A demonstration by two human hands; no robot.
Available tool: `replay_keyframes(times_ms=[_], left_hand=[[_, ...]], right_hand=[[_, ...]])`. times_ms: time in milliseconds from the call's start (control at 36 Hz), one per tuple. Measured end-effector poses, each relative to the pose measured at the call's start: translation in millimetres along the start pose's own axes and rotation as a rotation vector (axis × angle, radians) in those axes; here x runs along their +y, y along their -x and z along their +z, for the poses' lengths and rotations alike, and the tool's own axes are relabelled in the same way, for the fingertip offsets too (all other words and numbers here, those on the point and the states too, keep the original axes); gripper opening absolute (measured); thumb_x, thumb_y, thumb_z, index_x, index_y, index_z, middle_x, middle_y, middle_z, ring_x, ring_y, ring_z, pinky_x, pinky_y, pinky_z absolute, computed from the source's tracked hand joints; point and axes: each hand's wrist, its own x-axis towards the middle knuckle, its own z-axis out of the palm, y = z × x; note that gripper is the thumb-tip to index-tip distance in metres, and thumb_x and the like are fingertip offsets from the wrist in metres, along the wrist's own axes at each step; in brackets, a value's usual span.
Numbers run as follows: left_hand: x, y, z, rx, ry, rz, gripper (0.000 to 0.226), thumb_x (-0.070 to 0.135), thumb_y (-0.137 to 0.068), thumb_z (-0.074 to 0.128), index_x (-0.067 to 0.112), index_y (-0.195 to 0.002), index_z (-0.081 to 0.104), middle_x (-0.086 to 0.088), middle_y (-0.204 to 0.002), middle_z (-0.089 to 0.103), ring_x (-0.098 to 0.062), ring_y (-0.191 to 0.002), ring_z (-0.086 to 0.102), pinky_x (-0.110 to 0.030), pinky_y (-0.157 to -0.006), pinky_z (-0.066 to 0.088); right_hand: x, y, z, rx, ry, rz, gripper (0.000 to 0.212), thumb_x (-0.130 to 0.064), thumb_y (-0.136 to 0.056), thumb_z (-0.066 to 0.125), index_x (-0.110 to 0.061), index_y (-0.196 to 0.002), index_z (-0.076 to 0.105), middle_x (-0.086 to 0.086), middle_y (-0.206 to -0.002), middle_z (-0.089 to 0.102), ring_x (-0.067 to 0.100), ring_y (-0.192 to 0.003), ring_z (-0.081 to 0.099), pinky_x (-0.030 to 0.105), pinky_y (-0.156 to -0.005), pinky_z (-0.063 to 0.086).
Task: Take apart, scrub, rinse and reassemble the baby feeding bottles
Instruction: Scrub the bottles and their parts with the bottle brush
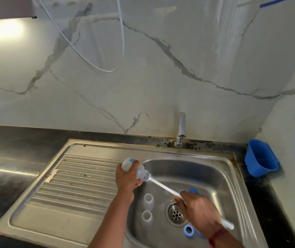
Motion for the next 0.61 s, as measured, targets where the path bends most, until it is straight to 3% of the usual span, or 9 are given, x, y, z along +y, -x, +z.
replay_keyframes(times_ms=[139, 333, 500, 611], left_hand=[[1, -13, -3, 0.106, -0.059, -0.01, 0.061, 0.049, -0.071, 0.085, 0.013, -0.112, 0.057, -0.019, -0.099, 0.068, -0.036, -0.073, 0.072, -0.029, -0.043, 0.053], [12, -25, -5, 0.165, -0.073, -0.014, 0.07, 0.049, -0.071, 0.085, 0.01, -0.121, 0.053, -0.016, -0.109, 0.062, -0.03, -0.069, 0.07, -0.037, -0.05, 0.059], [5, -22, -13, 0.176, -0.039, -0.035, 0.072, 0.05, -0.07, 0.085, 0.013, -0.122, 0.052, -0.017, -0.121, 0.058, -0.035, -0.093, 0.068, -0.036, -0.05, 0.059], [1, -21, -13, 0.147, 0.012, -0.054, 0.068, 0.048, -0.072, 0.085, 0.014, -0.121, 0.052, -0.017, -0.119, 0.06, -0.037, -0.093, 0.069, -0.03, -0.044, 0.055]], right_hand=[[-4, -7, -6, 0.182, 0.141, -0.129, 0.037, -0.039, -0.091, 0.044, -0.021, -0.063, 0.059, -0.002, -0.05, 0.048, 0.017, -0.033, 0.046, 0.024, -0.029, 0.033], [2, -16, 7, 0.187, 0.131, -0.151, 0.055, -0.037, -0.106, 0.025, -0.019, -0.07, 0.062, -0.002, -0.054, 0.05, 0.018, -0.039, 0.049, 0.029, -0.034, 0.037], [-6, -8, 0, 0.107, 0.085, -0.147, 0.04, -0.04, -0.094, 0.044, -0.018, -0.066, 0.062, -0.002, -0.048, 0.05, 0.019, -0.036, 0.047, 0.025, -0.033, 0.031], [-5, -3, 4, 0.097, 0.004, -0.082, 0.042, -0.046, -0.095, 0.046, -0.018, -0.066, 0.06, -0.001, -0.049, 0.052, 0.022, -0.035, 0.049, 0.027, -0.032, 0.033]])
